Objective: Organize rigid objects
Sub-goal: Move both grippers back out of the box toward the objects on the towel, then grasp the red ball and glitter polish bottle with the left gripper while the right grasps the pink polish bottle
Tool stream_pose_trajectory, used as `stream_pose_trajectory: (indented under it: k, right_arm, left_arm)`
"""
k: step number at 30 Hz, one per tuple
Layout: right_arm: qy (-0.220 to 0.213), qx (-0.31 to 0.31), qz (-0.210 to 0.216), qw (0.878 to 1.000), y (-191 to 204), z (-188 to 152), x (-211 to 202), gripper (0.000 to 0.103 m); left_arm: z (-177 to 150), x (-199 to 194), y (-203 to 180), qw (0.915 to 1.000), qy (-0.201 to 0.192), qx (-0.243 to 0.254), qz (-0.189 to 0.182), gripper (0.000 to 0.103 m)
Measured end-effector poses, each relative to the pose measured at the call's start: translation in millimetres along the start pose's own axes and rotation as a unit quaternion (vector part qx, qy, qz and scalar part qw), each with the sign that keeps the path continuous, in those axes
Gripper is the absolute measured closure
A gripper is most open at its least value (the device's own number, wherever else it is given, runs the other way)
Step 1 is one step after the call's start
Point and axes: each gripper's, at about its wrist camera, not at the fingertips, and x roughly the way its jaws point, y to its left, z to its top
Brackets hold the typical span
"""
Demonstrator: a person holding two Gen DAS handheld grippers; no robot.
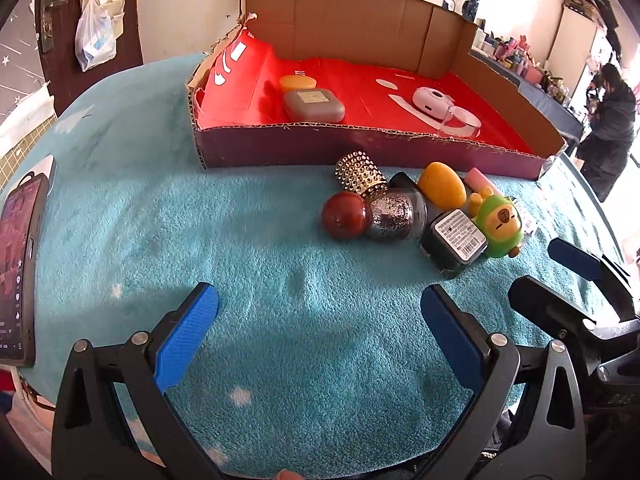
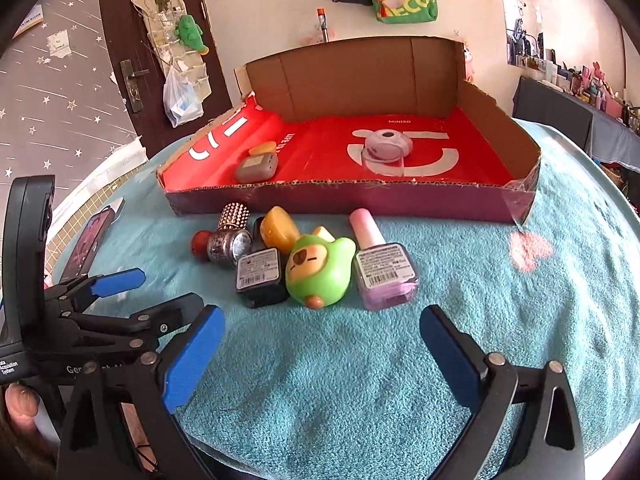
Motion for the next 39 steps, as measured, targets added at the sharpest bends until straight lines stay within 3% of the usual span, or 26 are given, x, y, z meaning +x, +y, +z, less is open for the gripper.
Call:
stream_pose_trajectory:
  k: [12,27,39]
  right_arm:
    - [0.003,0.021,-0.030,0.999,-25.4,-2.3,-0.5,0.006]
    - [-0.015,0.030,-0.085,0.996,-57.5,6.2,-6.3,0.006]
    - [-0.004,0.010,-0.079,0.997,-50.2,10.1,13.4,0.006]
  left_arm:
    - [13.2,10.9,-17.7,0.9999,0.005,0.013,-0.005,0.000]
    - [30.0,27.5,-14.4,0.9994,0.003,-0.008,0.032,0.000]
    - [29.9,28.0,-8.3,0.9989,0.008,0.007,0.046,0.000]
